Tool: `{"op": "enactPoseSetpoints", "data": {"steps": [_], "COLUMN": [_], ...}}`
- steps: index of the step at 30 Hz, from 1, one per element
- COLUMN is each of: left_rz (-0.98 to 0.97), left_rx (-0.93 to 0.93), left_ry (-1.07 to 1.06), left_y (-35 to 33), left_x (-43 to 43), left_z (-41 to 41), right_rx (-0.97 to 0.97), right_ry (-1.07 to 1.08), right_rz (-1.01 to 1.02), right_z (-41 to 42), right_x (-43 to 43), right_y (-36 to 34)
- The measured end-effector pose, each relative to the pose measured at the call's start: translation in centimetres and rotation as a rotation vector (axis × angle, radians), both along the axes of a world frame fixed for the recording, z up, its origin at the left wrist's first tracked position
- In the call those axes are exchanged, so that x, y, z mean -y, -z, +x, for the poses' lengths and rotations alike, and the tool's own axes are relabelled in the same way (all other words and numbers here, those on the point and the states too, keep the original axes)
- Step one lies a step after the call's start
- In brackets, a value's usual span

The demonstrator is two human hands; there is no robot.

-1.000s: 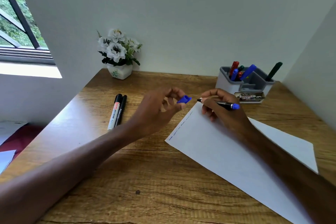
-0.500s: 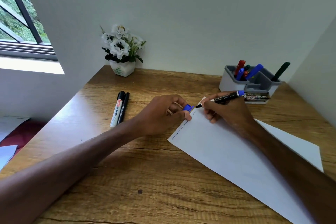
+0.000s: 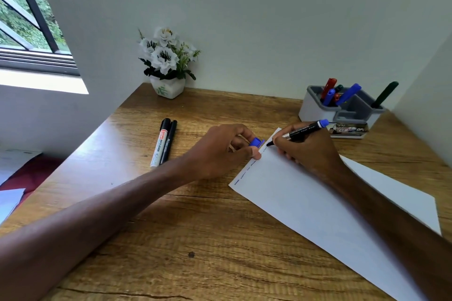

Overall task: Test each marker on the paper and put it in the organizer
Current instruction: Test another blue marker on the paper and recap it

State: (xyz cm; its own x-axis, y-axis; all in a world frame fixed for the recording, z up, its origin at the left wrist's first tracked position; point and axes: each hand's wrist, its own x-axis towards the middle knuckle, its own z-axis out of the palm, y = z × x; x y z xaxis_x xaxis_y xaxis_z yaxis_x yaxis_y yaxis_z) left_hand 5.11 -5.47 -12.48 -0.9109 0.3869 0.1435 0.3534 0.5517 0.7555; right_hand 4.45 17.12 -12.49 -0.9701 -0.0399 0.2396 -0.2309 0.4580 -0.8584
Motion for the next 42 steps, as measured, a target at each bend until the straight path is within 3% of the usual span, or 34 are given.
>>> {"op": "enactPoseSetpoints", "data": {"steps": [42], "left_rz": [0.012], "left_rx": [0.009], "left_ry": [-0.004], "left_y": [0.00], "left_x": [-0.10], "left_z": [0.20], "right_rx": [-0.003], "right_ry": [0.060], "right_rz": [0.016], "right_z": [-0.39], "right_x": [0.12], "right_y": [0.18]}}
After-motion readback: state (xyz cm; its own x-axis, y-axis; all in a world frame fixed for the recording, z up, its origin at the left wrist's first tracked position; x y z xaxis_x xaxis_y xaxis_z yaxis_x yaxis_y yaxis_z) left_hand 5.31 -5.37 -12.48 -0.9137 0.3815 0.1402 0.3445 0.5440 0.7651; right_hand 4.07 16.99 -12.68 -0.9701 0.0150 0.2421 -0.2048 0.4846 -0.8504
